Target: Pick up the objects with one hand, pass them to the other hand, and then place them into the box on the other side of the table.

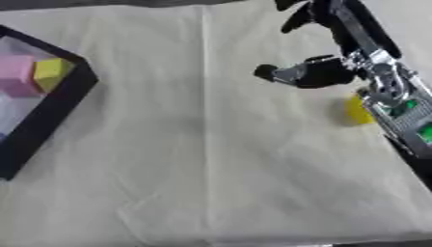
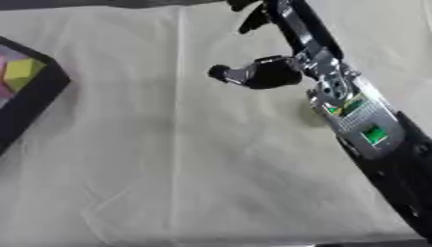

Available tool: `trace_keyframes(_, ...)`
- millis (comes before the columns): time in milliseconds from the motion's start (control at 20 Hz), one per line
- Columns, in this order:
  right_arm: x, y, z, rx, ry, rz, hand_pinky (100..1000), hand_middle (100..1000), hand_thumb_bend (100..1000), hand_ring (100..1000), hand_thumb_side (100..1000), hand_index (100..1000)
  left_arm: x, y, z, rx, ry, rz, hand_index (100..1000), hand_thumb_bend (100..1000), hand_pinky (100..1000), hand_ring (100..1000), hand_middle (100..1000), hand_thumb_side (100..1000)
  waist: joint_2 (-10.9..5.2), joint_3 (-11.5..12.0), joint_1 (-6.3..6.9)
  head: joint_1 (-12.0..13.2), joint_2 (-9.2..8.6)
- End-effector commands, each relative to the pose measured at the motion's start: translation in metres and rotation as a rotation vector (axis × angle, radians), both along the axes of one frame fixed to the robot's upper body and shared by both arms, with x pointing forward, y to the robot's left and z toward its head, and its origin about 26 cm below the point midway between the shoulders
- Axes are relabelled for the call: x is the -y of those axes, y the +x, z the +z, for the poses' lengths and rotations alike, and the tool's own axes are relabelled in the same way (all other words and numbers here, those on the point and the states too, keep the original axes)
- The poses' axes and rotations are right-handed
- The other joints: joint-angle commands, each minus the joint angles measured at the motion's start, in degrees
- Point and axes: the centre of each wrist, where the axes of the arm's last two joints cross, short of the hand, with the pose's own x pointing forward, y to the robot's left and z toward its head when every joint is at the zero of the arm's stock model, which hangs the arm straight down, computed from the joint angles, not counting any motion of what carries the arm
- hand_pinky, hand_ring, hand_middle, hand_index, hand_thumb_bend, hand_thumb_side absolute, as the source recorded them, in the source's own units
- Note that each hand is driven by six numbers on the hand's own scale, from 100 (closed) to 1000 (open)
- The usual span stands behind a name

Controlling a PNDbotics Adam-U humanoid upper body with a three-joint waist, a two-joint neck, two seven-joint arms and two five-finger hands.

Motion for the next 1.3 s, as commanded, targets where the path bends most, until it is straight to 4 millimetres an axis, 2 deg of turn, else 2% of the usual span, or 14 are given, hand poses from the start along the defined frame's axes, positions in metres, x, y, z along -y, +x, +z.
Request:
trace_keyframes(50,0.016,-0.005,0.012,0.002,-0.018,-0.041,679,680,721,584,126,752,-0.001,-0.004,0.008,0.044,-0.034,-0.004,768,100,784,620,557,552,-1.07,-0.17,-0.76,-0.64,0.2)
trace_keyframes(350,0.045,-0.011,0.007,-0.044,-0.09,-0.129,689,688,728,593,133,761,-0.002,-0.006,0.006,0.072,-0.065,-0.006,765,100,791,624,562,561,-0.87,-0.38,-0.8,-1.01,0.3)
trace_keyframes(400,0.05,-0.012,0.006,-0.051,-0.098,-0.139,690,688,678,594,158,762,-0.002,-0.006,0.006,0.075,-0.066,-0.008,767,100,794,634,573,562,-0.85,-0.42,-0.8,-0.96,0.3)
trace_keyframes(450,0.054,-0.014,0.005,-0.059,-0.105,-0.15,691,688,731,595,136,762,-0.002,-0.006,0.006,0.078,-0.067,-0.011,767,100,798,648,585,564,-0.83,-0.46,-0.8,-0.95,0.3)
trace_keyframes(500,0.058,-0.015,0.005,-0.066,-0.109,-0.159,693,690,688,597,156,763,-0.002,-0.007,0.006,0.08,-0.067,-0.013,766,100,801,656,592,562,-0.83,-0.49,-0.81,-0.95,0.3)
trace_keyframes(550,0.062,-0.016,0.005,-0.072,-0.115,-0.169,695,691,733,598,139,764,-0.002,-0.007,0.005,0.081,-0.067,-0.015,765,100,802,660,596,560,-0.83,-0.53,-0.82,-0.94,0.3)
trace_keyframes(850,0.086,-0.025,0.002,-0.106,-0.191,-0.248,710,701,749,616,155,774,-0.004,-0.008,0.004,0.082,-0.06,-0.015,765,100,805,663,601,559,-0.81,-0.7,-0.85,-1.25,0.16)
trace_keyframes(1150,0.1,-0.033,-0.008,-0.165,-0.235,-0.314,721,717,764,635,170,789,-0.005,-0.008,0.002,0.076,-0.055,-0.01,764,100,805,664,601,558,-0.68,-0.86,-0.87,-1.77,-0.03)
trace_keyframes(1300,0.107,-0.036,-0.01,-0.195,-0.269,-0.344,731,736,779,658,185,798,-0.005,-0.008,0.002,0.081,-0.056,-0.005,758,100,803,656,593,526,-0.6,-0.94,-0.77,-2.04,-0.08)
